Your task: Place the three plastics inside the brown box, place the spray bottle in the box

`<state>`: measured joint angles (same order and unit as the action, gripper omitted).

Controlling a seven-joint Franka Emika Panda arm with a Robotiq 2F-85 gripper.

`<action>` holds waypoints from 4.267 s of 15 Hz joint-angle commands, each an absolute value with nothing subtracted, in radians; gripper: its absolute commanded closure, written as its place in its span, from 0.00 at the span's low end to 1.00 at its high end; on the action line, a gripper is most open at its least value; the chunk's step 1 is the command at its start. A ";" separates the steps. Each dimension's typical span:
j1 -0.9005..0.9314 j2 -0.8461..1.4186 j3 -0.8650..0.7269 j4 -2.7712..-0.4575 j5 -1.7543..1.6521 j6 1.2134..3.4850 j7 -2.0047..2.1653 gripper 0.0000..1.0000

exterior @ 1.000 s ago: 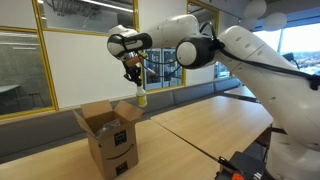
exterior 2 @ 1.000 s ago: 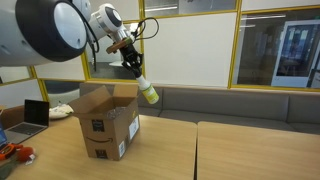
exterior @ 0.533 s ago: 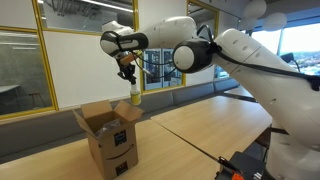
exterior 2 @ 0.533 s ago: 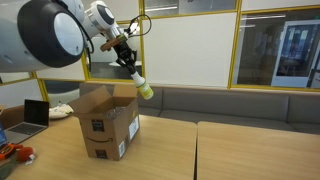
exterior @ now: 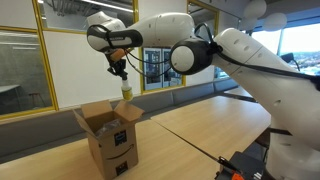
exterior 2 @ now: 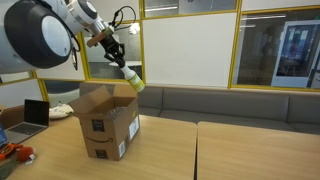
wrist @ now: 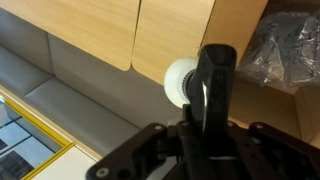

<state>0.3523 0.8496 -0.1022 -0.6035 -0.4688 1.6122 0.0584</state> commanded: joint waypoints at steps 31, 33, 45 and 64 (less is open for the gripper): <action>0.149 0.869 0.126 -0.797 -0.073 1.728 -0.057 0.81; 0.145 0.857 0.134 -0.835 -0.075 1.718 -0.068 0.60; 0.118 0.516 0.023 -1.270 -0.213 1.729 -0.018 0.00; -0.030 -0.232 -0.079 -2.220 -0.049 2.071 -0.100 0.00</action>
<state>-0.0083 -0.0821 -0.0637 -2.0244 -0.1399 1.9299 0.0063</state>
